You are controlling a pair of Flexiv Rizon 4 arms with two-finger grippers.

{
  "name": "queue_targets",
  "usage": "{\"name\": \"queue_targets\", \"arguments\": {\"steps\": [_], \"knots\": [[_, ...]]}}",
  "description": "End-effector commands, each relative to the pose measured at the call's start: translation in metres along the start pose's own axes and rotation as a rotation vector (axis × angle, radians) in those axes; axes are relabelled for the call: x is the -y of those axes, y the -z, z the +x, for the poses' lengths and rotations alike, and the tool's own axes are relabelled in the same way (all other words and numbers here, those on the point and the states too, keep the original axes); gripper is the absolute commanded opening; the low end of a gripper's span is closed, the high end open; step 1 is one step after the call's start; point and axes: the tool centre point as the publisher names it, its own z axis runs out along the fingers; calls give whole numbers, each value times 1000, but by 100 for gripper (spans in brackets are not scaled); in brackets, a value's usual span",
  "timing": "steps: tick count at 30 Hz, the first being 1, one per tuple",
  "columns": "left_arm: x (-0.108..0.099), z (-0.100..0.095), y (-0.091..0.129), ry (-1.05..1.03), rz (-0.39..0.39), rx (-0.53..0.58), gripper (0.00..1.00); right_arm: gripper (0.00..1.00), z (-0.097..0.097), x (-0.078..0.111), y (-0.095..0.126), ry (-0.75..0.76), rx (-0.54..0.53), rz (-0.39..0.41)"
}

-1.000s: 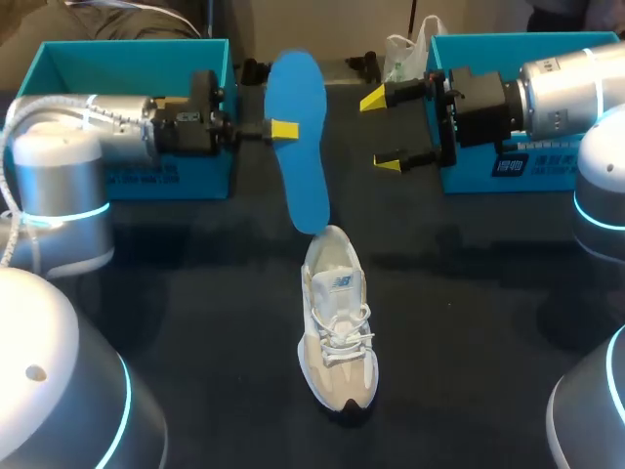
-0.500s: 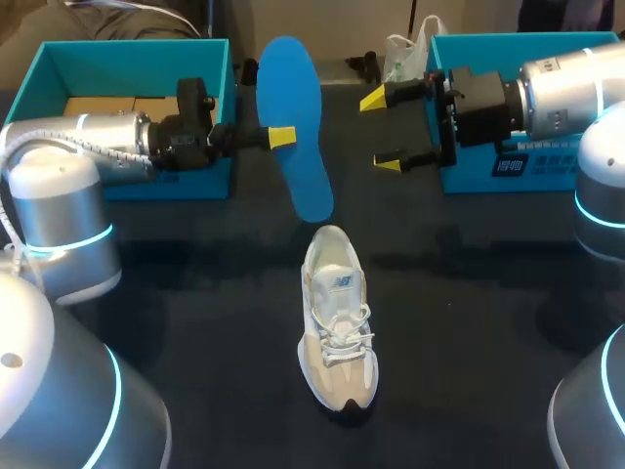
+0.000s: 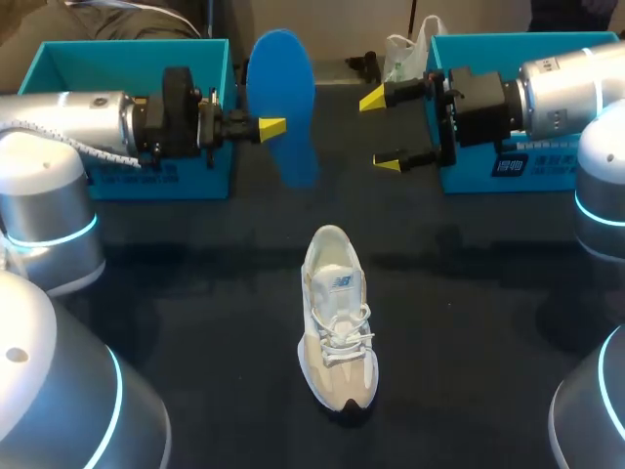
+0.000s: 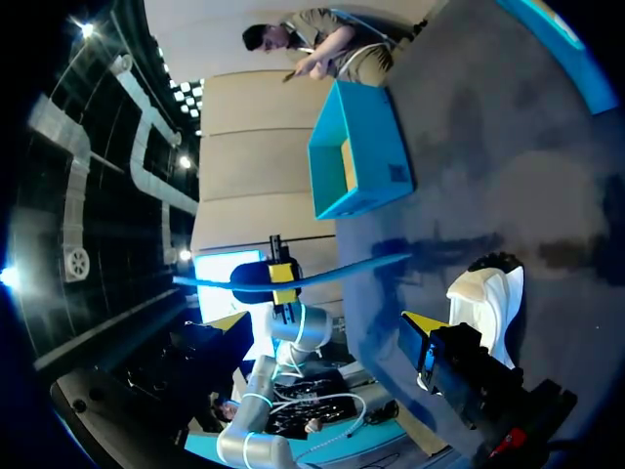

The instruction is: Take the shoe out of the shoebox, open the shoe tongue, remove and reinsert the insole, then place the shoe into the shoebox

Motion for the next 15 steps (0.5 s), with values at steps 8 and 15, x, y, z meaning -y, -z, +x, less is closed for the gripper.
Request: {"name": "queue_targets", "arguments": {"steps": [8, 15], "knots": [[-6, 9, 2, -440, 8, -6, 0, 100, 0, 0, -1, -1, 2, -2], [-4, 10, 7, -712, -34, 39, 0, 100, 0, 0, -1, -1, 2, -2]]}}
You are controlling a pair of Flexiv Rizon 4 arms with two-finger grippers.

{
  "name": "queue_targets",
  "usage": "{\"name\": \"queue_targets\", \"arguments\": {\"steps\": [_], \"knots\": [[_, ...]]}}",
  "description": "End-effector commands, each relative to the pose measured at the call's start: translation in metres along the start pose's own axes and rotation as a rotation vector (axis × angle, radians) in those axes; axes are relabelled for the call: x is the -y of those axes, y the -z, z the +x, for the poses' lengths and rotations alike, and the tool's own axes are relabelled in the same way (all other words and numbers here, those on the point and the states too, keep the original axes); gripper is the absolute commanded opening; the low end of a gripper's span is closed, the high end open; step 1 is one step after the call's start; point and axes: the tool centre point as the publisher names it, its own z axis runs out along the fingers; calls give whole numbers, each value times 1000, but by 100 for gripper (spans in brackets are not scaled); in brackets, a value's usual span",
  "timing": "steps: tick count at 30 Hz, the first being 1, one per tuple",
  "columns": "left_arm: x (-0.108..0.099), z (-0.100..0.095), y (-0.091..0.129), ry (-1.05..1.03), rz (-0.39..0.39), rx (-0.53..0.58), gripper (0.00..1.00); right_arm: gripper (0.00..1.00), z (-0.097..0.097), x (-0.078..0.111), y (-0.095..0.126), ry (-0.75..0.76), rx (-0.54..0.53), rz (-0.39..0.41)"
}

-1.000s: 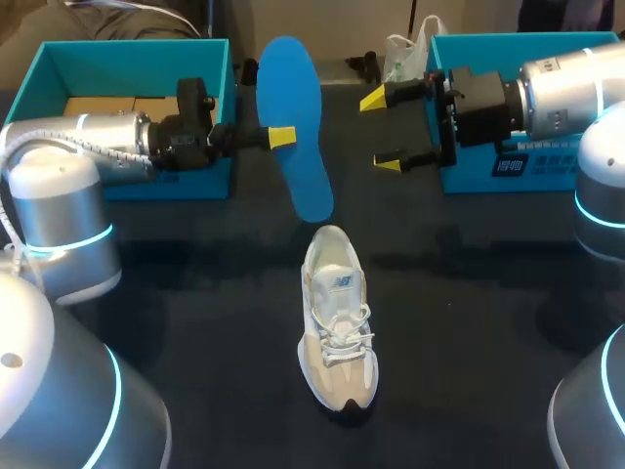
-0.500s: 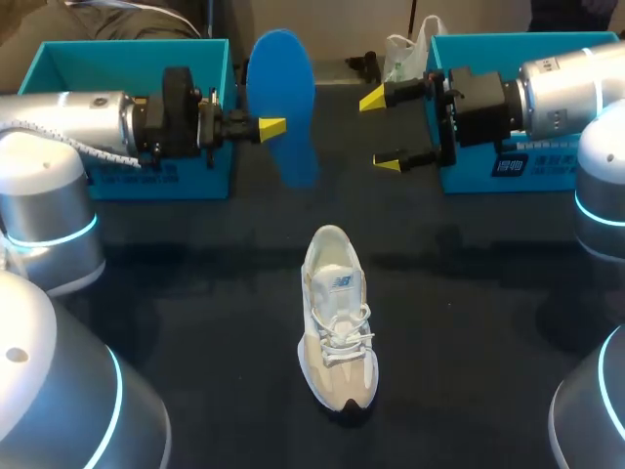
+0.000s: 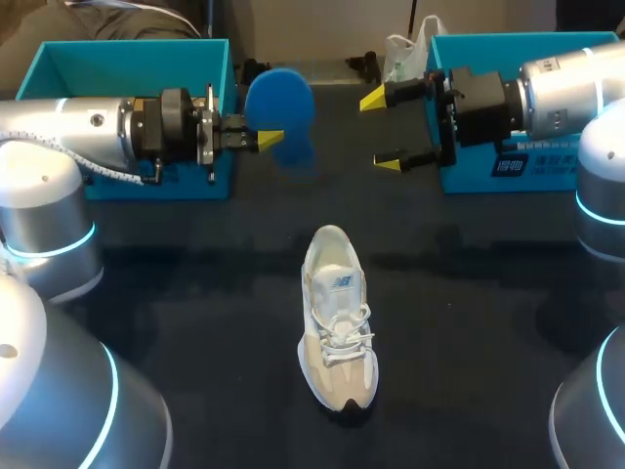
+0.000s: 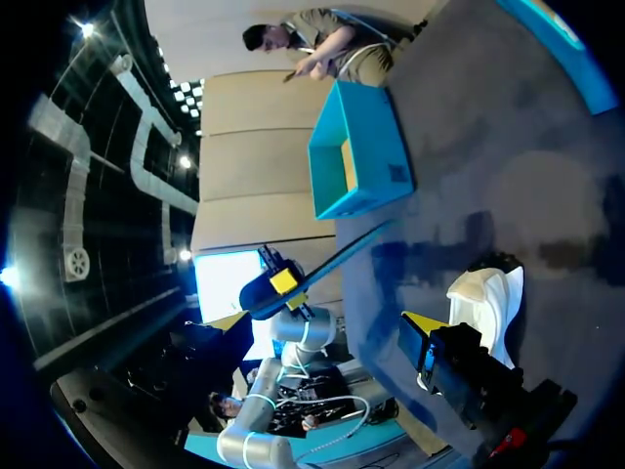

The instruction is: Take the shoe out of the shoebox, open the shoe tongue, remove and reinsert the insole, then place the shoe into the shoebox

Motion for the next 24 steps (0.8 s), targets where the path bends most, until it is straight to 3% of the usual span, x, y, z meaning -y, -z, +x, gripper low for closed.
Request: {"name": "queue_targets", "arguments": {"steps": [1, 9, 20, 22, 24], "knots": [[4, 5, 3, -294, -38, 40, 0, 100, 0, 0, -2, -1, 2, -2], [4, 5, 3, -294, -38, 40, 0, 100, 0, 0, -2, -1, 2, -2], [14, 1, -1, -777, -6, 53, 0, 100, 0, 0, -2, -1, 2, -2], [16, 1, 2, -892, -68, 45, 0, 100, 0, 0, -2, -1, 2, -2], [16, 1, 2, -892, -68, 45, 0, 100, 0, 0, -2, -1, 2, -2]]}}
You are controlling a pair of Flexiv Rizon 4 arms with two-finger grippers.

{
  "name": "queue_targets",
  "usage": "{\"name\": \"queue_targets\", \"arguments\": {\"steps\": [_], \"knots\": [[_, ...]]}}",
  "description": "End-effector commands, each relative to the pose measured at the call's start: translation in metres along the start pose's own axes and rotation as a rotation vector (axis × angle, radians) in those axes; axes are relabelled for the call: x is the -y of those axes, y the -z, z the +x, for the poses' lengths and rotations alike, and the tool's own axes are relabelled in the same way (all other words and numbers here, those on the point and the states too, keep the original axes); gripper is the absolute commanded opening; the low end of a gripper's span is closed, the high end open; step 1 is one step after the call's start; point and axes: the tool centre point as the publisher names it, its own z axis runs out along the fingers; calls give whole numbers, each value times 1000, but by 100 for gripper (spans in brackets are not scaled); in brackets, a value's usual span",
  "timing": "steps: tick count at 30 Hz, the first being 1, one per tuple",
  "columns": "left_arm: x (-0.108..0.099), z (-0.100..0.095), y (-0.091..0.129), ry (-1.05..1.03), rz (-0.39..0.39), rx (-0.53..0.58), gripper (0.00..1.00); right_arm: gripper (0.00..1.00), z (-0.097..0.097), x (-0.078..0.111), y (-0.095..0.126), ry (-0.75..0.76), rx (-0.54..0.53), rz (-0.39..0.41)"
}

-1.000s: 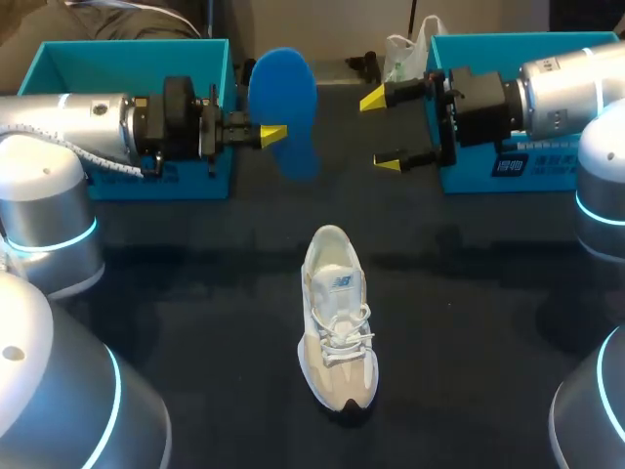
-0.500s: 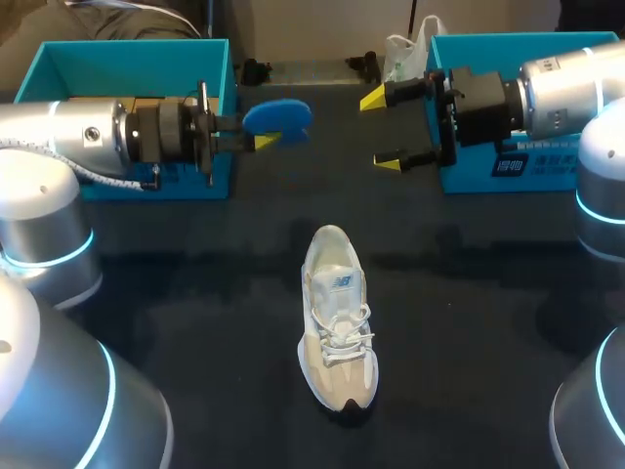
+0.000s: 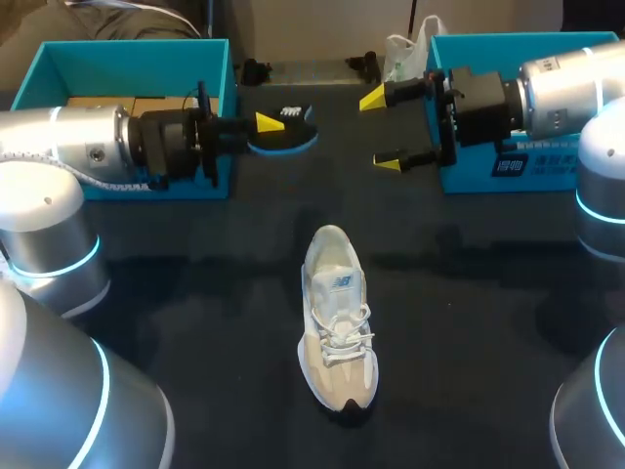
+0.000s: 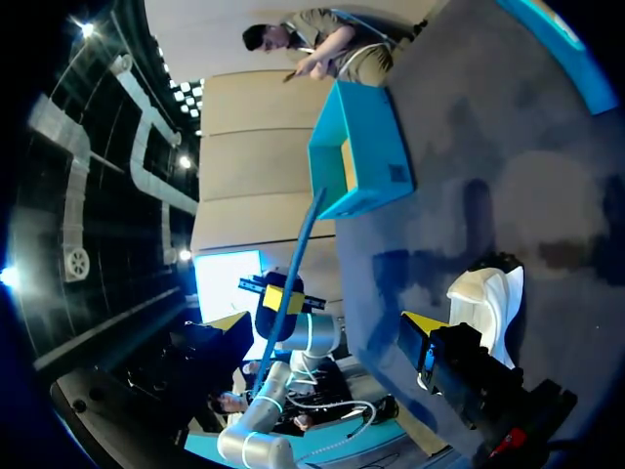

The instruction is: Take the shoe out of the shoebox, open the shoe tongue, remove and reinsert the insole, then place the shoe into the shoebox

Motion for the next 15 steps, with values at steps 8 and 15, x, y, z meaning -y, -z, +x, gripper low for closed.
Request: {"name": "queue_targets", "arguments": {"steps": [8, 15], "knots": [[4, 1, 3, -179, -36, -8, 0, 100, 0, 0, -2, 0, 2, -2], [1, 4, -1, -277, -49, -10, 0, 100, 0, 0, -2, 0, 2, -2]]}}
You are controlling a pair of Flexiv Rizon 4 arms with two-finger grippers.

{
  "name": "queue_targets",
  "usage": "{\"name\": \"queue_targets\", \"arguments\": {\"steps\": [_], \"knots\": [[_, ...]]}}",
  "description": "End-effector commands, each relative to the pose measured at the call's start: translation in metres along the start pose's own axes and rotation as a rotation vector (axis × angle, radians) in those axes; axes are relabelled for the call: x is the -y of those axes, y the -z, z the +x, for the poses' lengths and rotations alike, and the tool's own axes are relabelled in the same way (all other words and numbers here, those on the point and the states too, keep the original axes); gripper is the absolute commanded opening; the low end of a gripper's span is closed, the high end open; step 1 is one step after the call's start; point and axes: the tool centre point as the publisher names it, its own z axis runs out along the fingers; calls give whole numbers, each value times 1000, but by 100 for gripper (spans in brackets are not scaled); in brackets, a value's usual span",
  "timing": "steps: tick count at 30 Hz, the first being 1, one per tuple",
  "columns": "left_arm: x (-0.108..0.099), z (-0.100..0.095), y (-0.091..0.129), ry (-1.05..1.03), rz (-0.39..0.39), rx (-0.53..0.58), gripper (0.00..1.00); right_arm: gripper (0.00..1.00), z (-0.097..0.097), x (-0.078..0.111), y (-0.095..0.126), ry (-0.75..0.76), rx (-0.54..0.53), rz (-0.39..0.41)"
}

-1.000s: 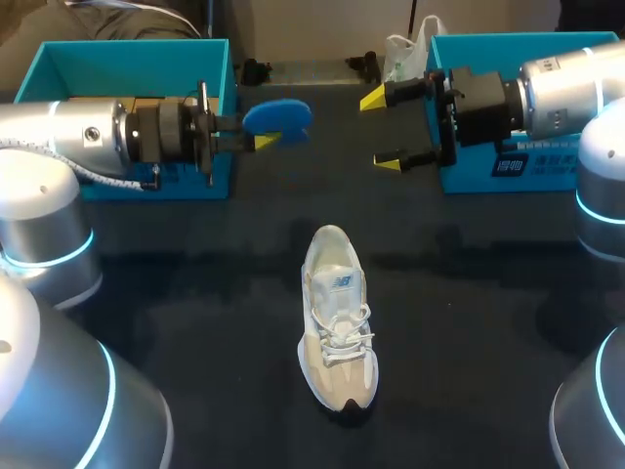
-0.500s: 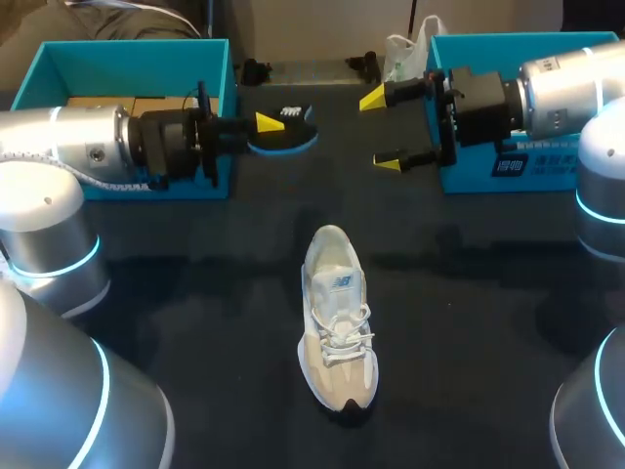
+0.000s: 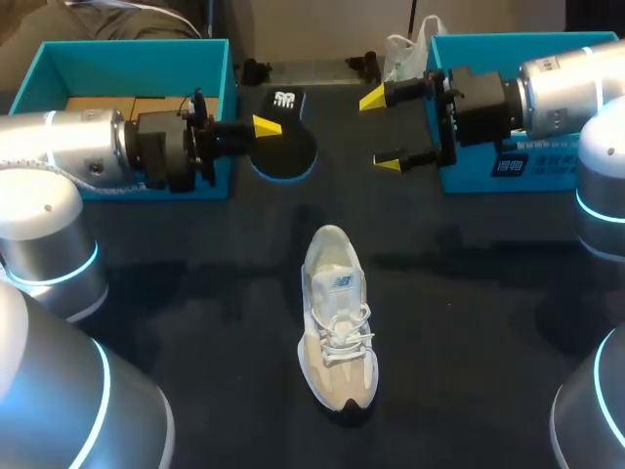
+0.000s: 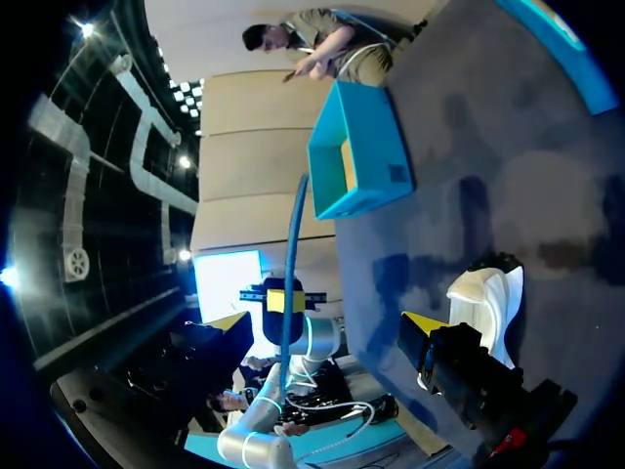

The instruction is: Take the shoe out of the shoebox, open the shoe tongue, remove and reinsert the insole, then place the shoe into the shoebox

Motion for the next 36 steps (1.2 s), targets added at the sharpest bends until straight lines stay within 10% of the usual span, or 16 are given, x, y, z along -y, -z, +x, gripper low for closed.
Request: {"name": "queue_targets", "arguments": {"steps": [1, 36], "knots": [[2, 2, -5, -84, -1, 9, 0, 100, 0, 0, -2, 0, 0, -3], [-8, 33, -23, -175, -25, -13, 0, 100, -13, 27, -63, 102, 12, 79]]}}
